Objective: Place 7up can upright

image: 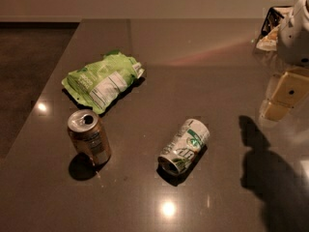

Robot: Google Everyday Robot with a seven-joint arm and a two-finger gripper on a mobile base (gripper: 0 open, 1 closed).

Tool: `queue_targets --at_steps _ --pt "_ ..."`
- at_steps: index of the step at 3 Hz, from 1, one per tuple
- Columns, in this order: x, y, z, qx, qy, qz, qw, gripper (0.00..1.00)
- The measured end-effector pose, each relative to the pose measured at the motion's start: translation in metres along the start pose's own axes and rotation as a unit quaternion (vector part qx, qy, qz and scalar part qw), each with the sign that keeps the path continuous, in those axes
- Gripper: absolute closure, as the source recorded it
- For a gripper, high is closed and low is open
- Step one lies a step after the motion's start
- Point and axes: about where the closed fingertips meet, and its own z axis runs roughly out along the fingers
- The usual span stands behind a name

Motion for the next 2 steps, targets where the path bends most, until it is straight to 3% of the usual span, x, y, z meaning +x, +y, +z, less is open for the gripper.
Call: queue_targets --at_steps 1,2 --pt "0.0 0.0 0.0 0.0 0.0 0.0 1.0 0.0" --pt "-0.011 0.005 0.006 -0.003 0.002 -0.032 0.9995 0.0"
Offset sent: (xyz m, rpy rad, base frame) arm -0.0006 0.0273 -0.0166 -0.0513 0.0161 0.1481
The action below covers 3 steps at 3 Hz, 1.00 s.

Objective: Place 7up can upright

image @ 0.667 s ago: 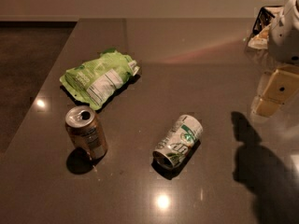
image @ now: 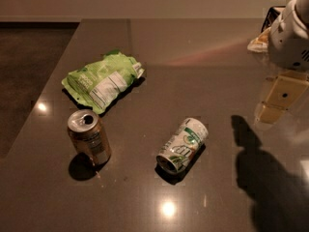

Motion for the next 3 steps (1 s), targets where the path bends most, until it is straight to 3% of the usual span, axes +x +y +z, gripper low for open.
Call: queue_targets --at_steps 1,2,3 --pt "-0.014 0.009 0.018 -0.016 0.02 -0.052 0.9983 0.0" --pt "-0.029 0.019 0.035 -0.032 0.03 -0.11 0.9929 0.0" --pt "-0.044 0.03 0.057 -0.047 0.028 -0.179 0.9824 0.0"
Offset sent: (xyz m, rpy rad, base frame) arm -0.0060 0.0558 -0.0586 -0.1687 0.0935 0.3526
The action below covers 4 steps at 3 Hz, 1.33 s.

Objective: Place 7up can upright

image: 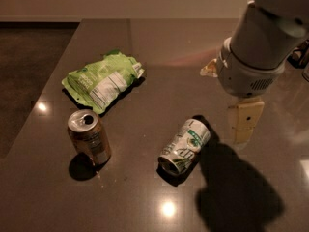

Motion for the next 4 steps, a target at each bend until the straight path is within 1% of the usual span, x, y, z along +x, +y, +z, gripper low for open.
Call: queue_targets --at_steps 1,2,3,4 --pt "-0.022 0.007 0.013 -0.029 -0.038 -0.058 0.9972 0.0" --pt "-0.05 0.018 0.018 -0.056 -0.086 -0.109 0.9887 0.0" --pt "-0.051 0.017 0.018 -0.055 -0.087 -0.11 0.9886 0.0" --pt "-0.07 0.033 0.024 -0.073 -0.105 -0.143 0.9815 0.0"
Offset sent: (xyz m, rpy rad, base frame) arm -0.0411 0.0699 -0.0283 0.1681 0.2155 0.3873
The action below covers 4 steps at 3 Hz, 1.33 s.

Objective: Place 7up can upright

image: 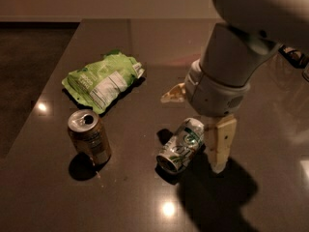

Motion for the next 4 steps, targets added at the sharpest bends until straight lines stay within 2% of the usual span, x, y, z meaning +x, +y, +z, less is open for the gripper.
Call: queue_targets --at_steps 2,3,4 --pt "-0.048 0.017 0.032 -0.03 -0.016 -0.075 0.9966 0.0" --pt "-0.051 0.02 0.047 -0.039 -0.005 -0.087 0.9954 0.0" --pt "-0.039 0.023 0.052 -0.046 0.012 -0.089 0.9949 0.0"
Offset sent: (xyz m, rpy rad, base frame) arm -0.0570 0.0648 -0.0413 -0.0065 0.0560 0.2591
